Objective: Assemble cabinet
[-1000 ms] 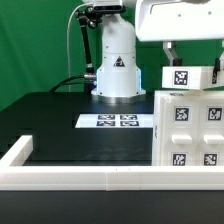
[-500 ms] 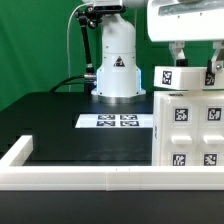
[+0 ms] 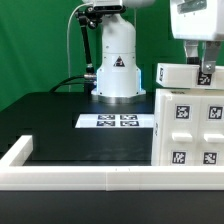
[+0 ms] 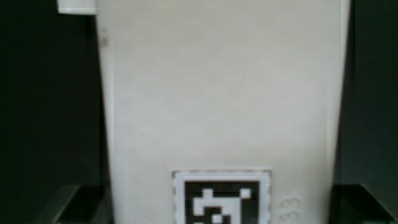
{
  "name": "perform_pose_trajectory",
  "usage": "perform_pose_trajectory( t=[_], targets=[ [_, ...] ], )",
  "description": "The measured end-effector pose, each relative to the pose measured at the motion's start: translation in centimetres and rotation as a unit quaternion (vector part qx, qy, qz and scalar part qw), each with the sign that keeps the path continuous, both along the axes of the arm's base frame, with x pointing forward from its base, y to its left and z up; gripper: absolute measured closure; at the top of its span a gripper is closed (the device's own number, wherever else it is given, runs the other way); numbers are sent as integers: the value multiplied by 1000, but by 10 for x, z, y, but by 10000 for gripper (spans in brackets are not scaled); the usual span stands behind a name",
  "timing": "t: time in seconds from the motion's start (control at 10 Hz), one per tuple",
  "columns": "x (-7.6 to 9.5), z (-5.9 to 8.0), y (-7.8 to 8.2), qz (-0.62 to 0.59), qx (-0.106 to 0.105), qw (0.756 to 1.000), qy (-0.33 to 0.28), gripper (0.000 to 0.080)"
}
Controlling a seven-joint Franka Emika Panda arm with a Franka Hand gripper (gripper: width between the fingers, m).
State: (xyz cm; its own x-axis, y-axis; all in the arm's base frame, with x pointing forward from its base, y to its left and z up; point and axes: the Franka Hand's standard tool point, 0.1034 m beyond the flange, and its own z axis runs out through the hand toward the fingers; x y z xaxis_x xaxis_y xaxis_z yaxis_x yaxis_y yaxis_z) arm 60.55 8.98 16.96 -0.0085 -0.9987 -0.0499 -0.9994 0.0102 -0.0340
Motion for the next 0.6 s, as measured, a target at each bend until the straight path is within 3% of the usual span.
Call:
perform_pose_trajectory(
  t=[0.4,0.5,0.6],
  targets=[
    [0,0,5,-103,20,994,6,237],
    [0,2,5,-86,23,996,4,75],
    [-1,6,5,-81,25,996,1,15]
  ],
)
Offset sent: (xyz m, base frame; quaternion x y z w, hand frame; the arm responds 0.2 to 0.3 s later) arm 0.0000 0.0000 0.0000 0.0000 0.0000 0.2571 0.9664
